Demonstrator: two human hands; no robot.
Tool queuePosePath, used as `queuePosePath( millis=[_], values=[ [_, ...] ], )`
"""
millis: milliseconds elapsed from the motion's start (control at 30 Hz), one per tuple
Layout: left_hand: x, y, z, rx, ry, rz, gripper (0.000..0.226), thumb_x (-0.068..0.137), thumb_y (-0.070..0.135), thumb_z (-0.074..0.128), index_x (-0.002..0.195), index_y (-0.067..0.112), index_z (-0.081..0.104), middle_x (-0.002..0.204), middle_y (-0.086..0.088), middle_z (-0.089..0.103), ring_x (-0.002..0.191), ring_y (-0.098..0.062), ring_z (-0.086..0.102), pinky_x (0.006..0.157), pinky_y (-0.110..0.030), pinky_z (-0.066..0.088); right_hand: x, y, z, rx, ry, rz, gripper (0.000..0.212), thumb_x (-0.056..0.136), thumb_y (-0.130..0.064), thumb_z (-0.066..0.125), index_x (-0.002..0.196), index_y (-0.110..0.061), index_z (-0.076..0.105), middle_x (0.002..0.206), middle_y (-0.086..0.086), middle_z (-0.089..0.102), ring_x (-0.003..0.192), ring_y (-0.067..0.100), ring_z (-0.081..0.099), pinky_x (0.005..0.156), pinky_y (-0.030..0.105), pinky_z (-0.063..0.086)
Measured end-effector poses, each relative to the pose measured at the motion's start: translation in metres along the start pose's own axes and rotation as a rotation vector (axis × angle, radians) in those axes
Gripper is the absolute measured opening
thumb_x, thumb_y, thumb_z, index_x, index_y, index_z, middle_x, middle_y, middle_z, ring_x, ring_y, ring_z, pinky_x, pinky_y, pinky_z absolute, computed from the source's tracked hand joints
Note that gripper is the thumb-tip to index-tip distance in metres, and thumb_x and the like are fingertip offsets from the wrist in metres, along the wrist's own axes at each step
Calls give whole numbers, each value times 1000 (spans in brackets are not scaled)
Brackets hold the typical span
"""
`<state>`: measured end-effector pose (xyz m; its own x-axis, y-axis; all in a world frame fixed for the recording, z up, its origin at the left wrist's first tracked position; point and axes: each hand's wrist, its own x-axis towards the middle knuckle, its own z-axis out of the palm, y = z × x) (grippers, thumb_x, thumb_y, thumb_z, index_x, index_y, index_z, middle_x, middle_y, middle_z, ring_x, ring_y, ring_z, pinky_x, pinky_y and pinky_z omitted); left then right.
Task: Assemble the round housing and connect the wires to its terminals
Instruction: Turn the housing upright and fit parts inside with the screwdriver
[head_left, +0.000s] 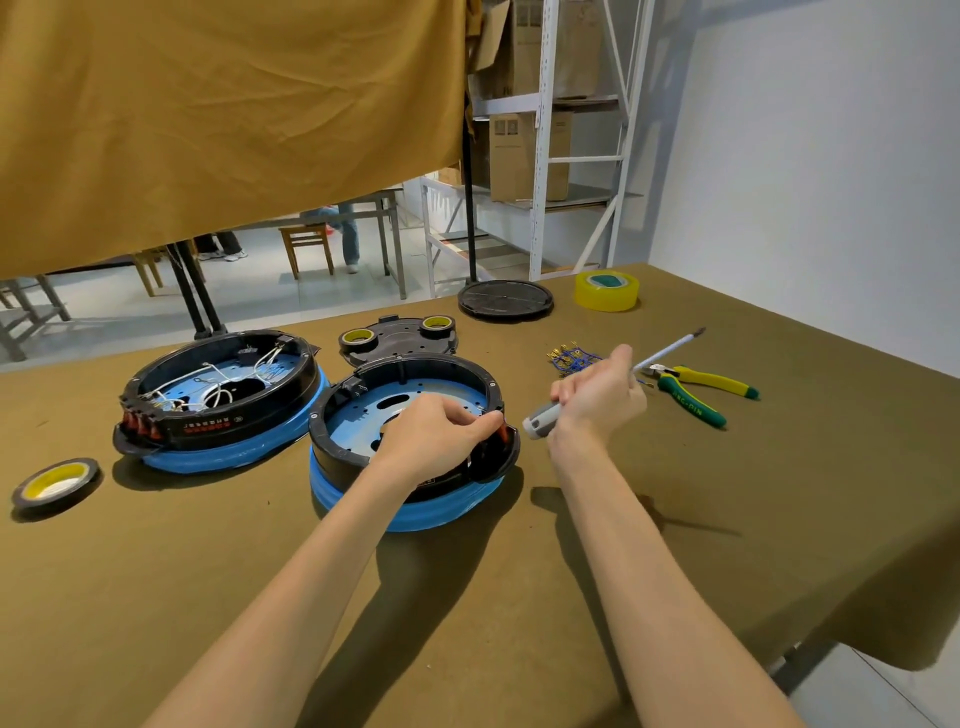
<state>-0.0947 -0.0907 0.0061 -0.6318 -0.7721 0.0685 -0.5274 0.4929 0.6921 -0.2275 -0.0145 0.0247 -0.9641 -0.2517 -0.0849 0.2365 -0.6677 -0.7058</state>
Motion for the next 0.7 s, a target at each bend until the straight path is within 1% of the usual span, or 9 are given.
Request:
queuePosePath(
  millis=[67,133,200,300,367,467,567,600,700],
  values=[
    [0,0,0,-10,9,-6,32,91,66,62,77,39,74,76,12,74,82,-13,69,70,-32,56,-6,8,1,-19,-6,2,49,100,-23,52,53,-19,38,42,-2,32,35,16,30,41,26,32],
    [-1,0,-2,-33,11,-9,29,90,64,64,72,42,70,78,16,73,85,-9,68,76,-35,59,-12,13,2,-44,-40,4,52,102,-25,51,52,-19,38,42,-2,33,34,16,31,39,24,31],
    [-2,0,-4,-41,6,-3,29,90,63,64,72,41,70,76,17,73,84,-7,68,75,-33,58,-8,5,3,-28,-49,-3,52,100,-24,51,50,-21,38,42,-3,32,35,16,29,40,24,31],
    [-2,1,-4,-36,12,6,31,90,64,64,73,39,71,71,17,73,81,-6,68,70,-30,56,-1,0,2,27,0,-2,51,99,-23,52,49,-22,39,43,-3,32,36,16,29,41,26,32],
    [-2,0,-3,-20,31,6,31,91,63,62,77,37,71,75,14,73,82,-6,68,69,-30,55,-11,13,2,-7,-11,8,50,102,-25,51,53,-19,40,44,-2,33,36,16,31,40,25,33],
    [-2,-3,-4,2,61,7,32,96,60,56,84,34,71,81,8,74,84,-11,70,70,-31,55,-17,19,-1,-23,-21,50,52,102,-27,52,53,-19,39,45,-1,33,36,17,31,40,24,33],
    [-2,-4,-4,26,63,2,32,98,57,54,79,35,67,75,4,73,78,-15,70,61,-26,49,-5,5,-6,68,23,39,55,100,-21,52,48,-21,37,44,-1,30,36,18,29,42,25,32],
    [-2,-3,-4,31,65,3,32,98,56,54,78,35,66,75,4,73,77,-15,70,60,-25,48,-5,5,-5,86,24,36,55,100,-21,52,48,-21,37,44,-1,30,36,18,29,42,25,32],
    [-3,-4,-3,49,98,11,31,99,54,54,78,34,65,79,7,72,81,-10,67,65,-25,49,-22,18,3,49,-8,55,55,102,-24,52,49,-22,39,44,-2,33,36,15,31,41,24,33]
  ],
)
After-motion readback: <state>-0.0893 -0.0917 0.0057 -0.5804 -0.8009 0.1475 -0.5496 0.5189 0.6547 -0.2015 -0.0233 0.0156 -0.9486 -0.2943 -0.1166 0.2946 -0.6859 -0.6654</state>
